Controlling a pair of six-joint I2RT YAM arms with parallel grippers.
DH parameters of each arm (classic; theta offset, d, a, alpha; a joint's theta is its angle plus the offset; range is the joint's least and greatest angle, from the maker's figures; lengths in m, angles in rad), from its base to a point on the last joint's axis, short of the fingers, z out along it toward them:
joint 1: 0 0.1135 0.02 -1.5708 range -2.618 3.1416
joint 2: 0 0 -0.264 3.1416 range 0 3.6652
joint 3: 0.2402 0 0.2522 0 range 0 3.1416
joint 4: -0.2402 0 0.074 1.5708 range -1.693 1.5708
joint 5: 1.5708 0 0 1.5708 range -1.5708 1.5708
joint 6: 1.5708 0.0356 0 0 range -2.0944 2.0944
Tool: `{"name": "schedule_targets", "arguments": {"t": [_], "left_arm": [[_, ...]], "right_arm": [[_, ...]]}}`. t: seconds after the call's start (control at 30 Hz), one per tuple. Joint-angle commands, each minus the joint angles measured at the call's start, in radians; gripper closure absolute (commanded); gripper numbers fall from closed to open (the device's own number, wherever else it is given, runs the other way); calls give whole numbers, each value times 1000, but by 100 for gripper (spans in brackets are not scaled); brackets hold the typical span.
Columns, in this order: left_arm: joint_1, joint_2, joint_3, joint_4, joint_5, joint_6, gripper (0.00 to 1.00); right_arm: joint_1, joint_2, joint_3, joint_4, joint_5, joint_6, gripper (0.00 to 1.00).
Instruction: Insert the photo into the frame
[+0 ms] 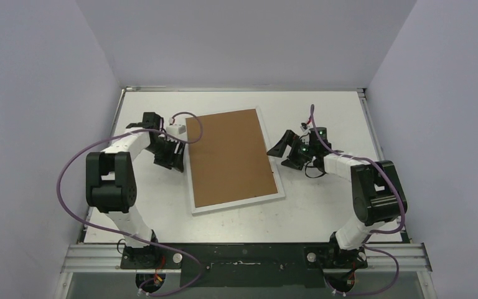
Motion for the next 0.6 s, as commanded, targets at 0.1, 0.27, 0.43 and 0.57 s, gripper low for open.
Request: {"name": "schedule_targets", "arguments": {"t": [0.1,0.27,0.43,0.57], "left_arm": [[-72,-20,-41,118,-36,-16,45],[-91,-19,-55,125,-38,-20,45],[-95,-18,-80,139,-56,-20,45],[-108,-14,-93,149,-59,-29,45]], "right_arm": [[28,-1,-44,109,3,30,5],[33,3,-65,127,0,40,5],[35,2,-75,140,-7,51,5],[39,2,-78,142,-11,54,5]]}}
